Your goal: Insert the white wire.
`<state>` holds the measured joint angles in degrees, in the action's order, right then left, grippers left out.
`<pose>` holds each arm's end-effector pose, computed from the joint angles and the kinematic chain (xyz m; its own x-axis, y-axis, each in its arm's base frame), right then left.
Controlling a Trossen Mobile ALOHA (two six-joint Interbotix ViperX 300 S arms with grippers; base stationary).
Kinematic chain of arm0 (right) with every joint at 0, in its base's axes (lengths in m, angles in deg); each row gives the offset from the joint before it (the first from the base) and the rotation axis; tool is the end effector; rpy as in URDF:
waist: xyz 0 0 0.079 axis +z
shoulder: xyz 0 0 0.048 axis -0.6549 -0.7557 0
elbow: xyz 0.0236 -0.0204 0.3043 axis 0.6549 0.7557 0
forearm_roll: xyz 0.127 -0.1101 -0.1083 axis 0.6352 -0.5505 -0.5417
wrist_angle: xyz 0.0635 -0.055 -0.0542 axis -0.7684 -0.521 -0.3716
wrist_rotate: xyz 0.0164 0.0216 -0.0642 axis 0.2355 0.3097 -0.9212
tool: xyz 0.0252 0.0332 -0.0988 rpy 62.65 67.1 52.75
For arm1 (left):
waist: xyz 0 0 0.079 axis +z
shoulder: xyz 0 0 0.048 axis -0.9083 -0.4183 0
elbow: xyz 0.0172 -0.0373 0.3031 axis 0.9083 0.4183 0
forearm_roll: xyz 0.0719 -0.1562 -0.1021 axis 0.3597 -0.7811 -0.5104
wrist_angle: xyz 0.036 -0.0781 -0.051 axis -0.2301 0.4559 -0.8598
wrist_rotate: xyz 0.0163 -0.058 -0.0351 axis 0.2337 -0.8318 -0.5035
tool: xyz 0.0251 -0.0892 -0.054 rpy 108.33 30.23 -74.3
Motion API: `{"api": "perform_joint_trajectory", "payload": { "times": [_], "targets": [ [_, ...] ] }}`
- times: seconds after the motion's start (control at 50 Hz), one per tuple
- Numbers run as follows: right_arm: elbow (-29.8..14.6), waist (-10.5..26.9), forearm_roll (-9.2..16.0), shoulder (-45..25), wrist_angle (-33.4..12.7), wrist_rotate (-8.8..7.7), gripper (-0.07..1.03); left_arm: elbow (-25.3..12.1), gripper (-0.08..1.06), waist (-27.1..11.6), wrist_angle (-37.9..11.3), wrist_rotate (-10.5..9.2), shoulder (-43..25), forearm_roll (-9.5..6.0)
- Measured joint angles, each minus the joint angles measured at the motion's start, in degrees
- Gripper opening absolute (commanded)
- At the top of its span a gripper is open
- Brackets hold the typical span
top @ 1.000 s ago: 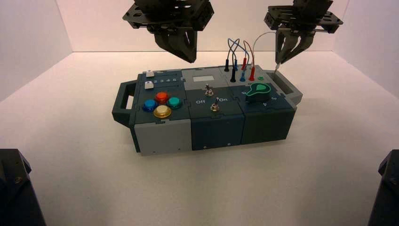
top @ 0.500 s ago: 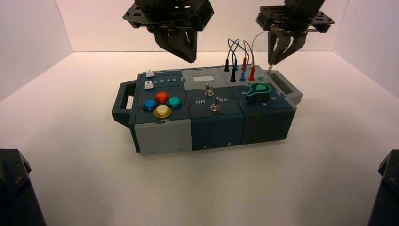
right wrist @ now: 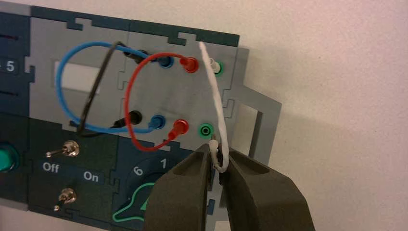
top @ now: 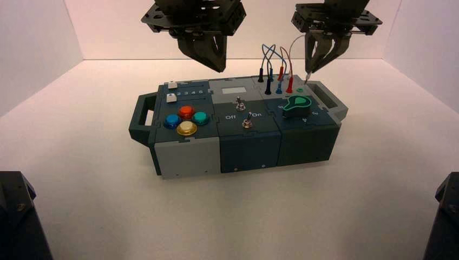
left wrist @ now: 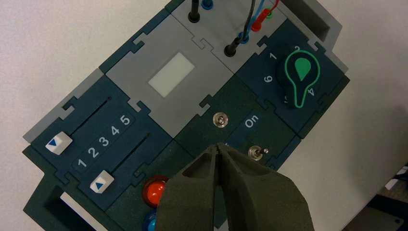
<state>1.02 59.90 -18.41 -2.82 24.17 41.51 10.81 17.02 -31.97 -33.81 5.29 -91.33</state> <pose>0.3133 0.1232 0.0812 0.2385 0.1693 -0.9563 -0.2955 0.9506 0.0946 0.2258 -0.2575 0.1015 0.3165 -0.3801 -0.8691 0.6146 0.7801 -0.1174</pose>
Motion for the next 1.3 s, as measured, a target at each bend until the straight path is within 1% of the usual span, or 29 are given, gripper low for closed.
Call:
{"api": "perform_joint_trajectory", "payload": {
  "times": [0.58, 1.3],
  "targets": [
    [0.0, 1.4, 0.1, -0.3, 0.0, 0.18, -0.02, 0.0, -0.03, 0.1, -0.1, 0.0, 0.0, 0.09],
    [-0.4, 1.4, -0.6, -2.2, 0.2, 0.18, -0.02, -0.1, -0.03, 0.0, 0.0, 0.0, -0.1, 0.0]
  ]
}}
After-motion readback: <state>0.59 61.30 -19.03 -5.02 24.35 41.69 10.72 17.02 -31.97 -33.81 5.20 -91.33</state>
